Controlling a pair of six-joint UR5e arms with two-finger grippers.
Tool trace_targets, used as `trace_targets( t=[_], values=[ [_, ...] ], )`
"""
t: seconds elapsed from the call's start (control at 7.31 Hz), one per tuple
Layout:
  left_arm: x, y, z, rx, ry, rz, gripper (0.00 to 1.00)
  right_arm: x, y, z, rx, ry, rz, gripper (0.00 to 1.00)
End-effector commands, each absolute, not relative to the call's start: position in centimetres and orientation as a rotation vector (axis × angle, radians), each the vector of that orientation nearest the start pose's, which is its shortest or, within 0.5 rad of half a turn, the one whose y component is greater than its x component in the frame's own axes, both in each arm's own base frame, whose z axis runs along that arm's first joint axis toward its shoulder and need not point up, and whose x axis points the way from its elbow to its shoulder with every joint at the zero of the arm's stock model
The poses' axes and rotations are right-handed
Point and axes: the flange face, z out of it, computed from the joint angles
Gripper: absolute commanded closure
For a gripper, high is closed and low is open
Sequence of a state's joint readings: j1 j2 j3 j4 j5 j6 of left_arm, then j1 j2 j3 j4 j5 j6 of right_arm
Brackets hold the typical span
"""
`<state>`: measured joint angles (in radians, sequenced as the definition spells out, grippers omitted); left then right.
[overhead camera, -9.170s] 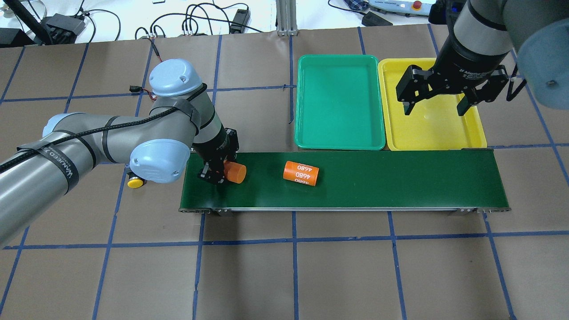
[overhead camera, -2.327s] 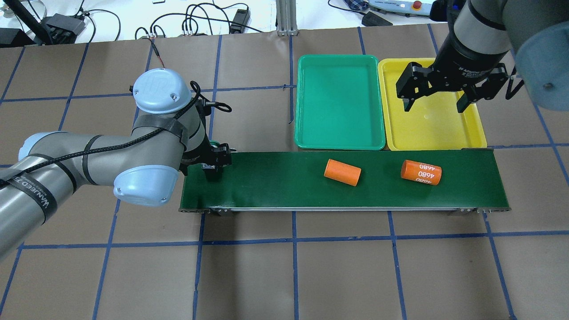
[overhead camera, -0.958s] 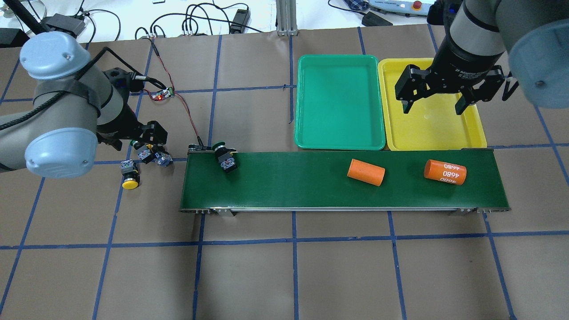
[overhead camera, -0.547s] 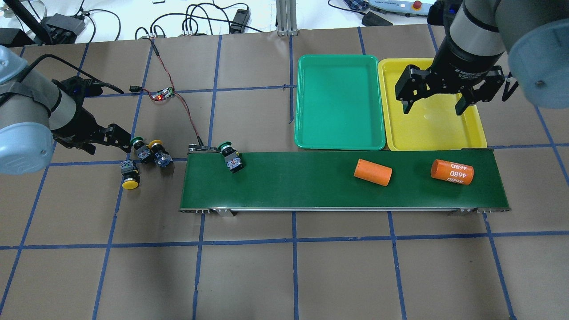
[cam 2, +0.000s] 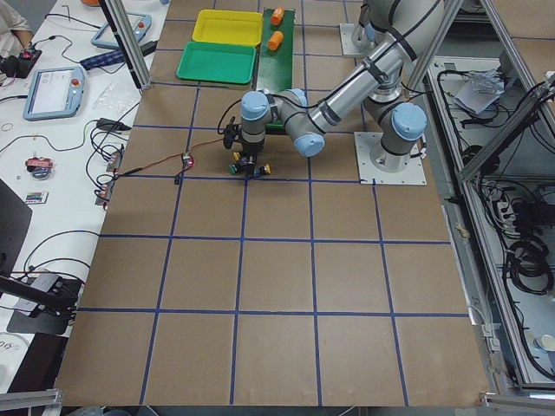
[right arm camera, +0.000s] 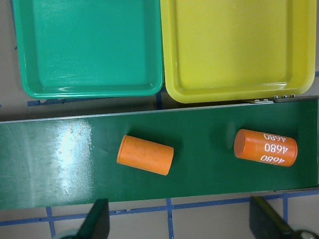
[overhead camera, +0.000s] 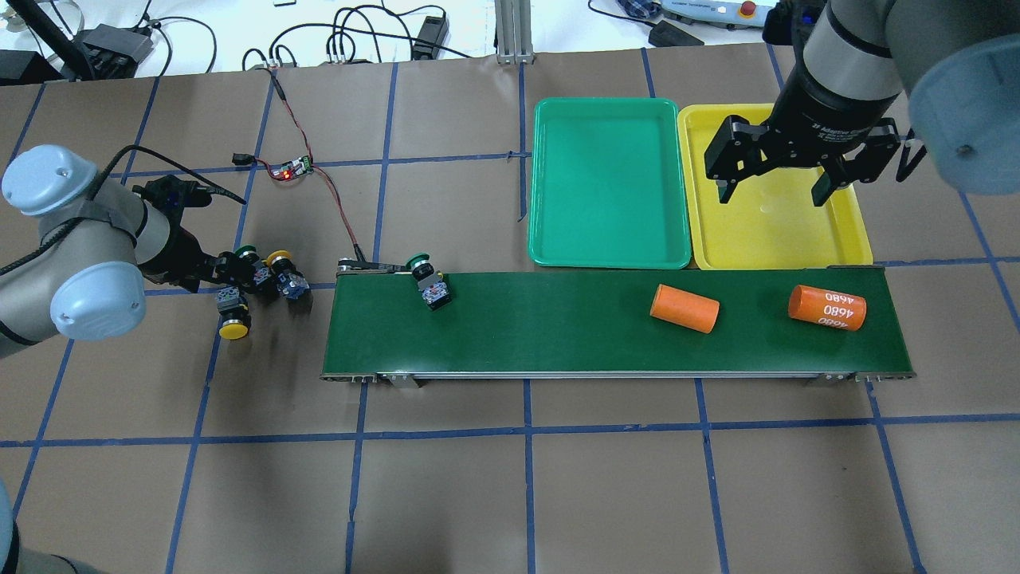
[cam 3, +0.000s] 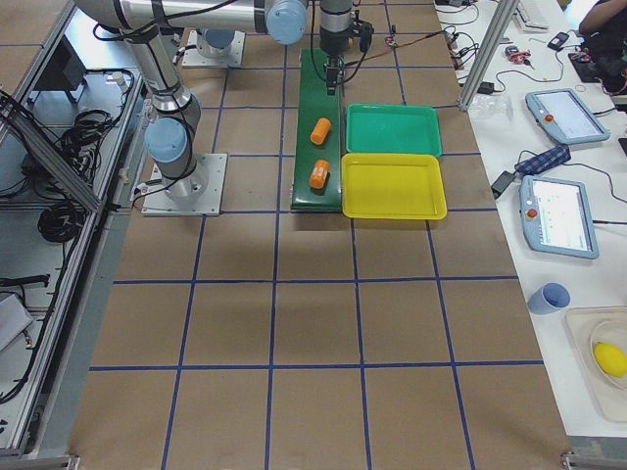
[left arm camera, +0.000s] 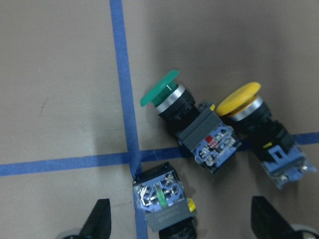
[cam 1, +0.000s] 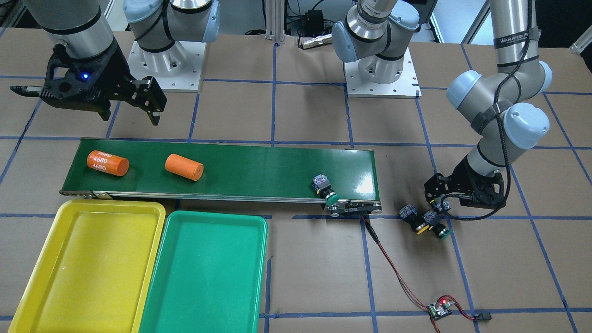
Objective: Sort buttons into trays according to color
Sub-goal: 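Return the left gripper to the pile and grasp a yellow button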
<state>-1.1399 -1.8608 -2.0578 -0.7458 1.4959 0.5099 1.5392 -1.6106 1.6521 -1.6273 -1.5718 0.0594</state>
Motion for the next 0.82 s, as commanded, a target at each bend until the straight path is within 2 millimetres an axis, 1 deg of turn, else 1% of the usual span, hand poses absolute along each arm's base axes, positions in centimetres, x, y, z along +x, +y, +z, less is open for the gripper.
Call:
trace_targets(
  t=[0.0, 0.14, 0.27, 0.41, 0.55, 0.68],
  values=[
    [9.1, -51.8, 17.7, 0.092, 3.169, -0.081, 0.00, 11.9, -48.0, 47.3, 0.135, 3.138, -0.024, 0.00],
    [9.9, -51.3, 17.4, 0.052, 3.104, -0.001, 0.00, 11.8, -47.9, 47.3, 0.140, 3.141, -0.022, 0.00],
    [9.5, -51.1, 16.9, -0.014, 3.108, 0.013, 0.35, 11.8, -47.9, 47.2, 0.137, 3.142, -0.010, 0.00],
    [8.7, -51.1, 16.9, -0.125, 3.109, 0.016, 0.80, 11.8, -48.0, 46.9, 0.133, 3.140, 0.007, 0.00],
    [8.5, -51.0, 17.5, -0.127, 3.118, 0.008, 0.92, 11.8, -48.4, 46.5, 0.130, 3.140, 0.007, 0.00],
    [8.2, -50.8, 18.7, -0.123, 3.137, 0.032, 0.95, 11.9, -48.4, 46.5, 0.135, 3.137, 0.007, 0.00]
  ],
)
